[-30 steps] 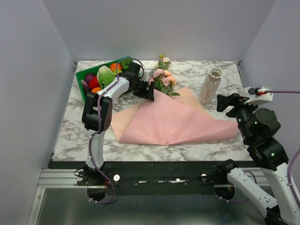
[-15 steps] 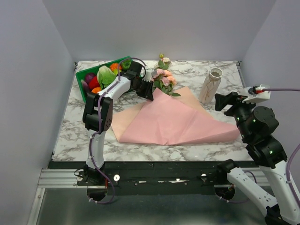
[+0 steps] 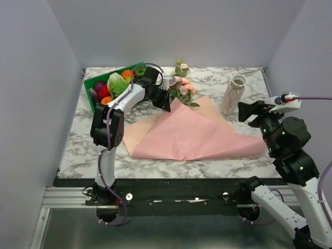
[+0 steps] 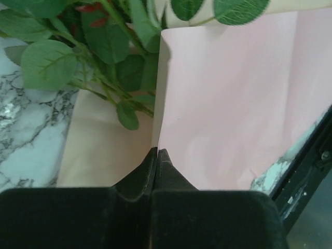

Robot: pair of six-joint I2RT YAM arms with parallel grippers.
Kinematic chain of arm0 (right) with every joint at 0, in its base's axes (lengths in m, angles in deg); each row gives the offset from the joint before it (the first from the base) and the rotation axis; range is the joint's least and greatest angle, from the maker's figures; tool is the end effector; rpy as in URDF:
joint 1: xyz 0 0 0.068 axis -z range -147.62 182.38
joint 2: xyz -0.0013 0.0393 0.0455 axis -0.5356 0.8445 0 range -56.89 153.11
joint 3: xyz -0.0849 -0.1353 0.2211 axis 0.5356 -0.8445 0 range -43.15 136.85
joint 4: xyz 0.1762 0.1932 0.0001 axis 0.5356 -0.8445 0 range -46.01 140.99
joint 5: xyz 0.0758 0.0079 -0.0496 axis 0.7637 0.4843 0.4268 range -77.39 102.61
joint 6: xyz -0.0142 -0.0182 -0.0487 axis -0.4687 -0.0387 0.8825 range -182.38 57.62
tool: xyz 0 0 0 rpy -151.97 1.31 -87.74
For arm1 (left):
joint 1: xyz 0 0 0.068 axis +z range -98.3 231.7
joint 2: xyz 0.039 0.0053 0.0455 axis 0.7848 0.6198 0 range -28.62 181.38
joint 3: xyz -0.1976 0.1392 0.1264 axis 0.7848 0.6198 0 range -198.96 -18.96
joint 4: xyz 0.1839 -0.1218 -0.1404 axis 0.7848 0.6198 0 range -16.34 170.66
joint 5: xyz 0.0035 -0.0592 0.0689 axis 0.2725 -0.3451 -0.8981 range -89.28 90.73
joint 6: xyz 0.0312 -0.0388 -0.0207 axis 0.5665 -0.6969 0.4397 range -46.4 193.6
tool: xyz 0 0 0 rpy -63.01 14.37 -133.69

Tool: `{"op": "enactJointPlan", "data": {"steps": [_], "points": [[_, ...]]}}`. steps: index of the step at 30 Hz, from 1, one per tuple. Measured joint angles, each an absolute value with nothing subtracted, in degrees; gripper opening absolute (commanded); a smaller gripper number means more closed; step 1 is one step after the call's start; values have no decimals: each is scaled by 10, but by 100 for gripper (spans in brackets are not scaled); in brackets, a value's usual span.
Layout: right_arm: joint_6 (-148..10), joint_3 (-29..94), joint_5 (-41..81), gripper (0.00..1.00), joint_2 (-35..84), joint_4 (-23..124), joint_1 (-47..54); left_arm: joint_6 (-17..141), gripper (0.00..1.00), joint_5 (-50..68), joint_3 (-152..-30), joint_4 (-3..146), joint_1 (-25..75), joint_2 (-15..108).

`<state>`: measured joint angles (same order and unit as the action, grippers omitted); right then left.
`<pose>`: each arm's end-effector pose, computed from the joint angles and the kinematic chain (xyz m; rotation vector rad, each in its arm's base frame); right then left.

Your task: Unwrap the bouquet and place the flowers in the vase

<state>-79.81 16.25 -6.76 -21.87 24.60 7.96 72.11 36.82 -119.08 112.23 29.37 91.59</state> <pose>0.1048 0.0346 0.4171 0.1645 1.6034 0.2947 0.4147 -0.1931 0.2261 0.6966 2.4882 -0.9693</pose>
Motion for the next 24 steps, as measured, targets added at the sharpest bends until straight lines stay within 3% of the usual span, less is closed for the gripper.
{"op": "enactJointPlan", "data": {"steps": [12, 19, 24], "points": [[-788, 170, -65, 85, -216, 256, 80, 806, 0, 381, -1191, 1230, 175, 741], [-787, 174, -58, 85, -195, 276, 80, 957, 3, 486, -1224, 1415, 141, 696], [-787, 179, -43, 84, -165, 283, 80, 1066, 3, 536, -1195, 1467, 133, 651]]}}
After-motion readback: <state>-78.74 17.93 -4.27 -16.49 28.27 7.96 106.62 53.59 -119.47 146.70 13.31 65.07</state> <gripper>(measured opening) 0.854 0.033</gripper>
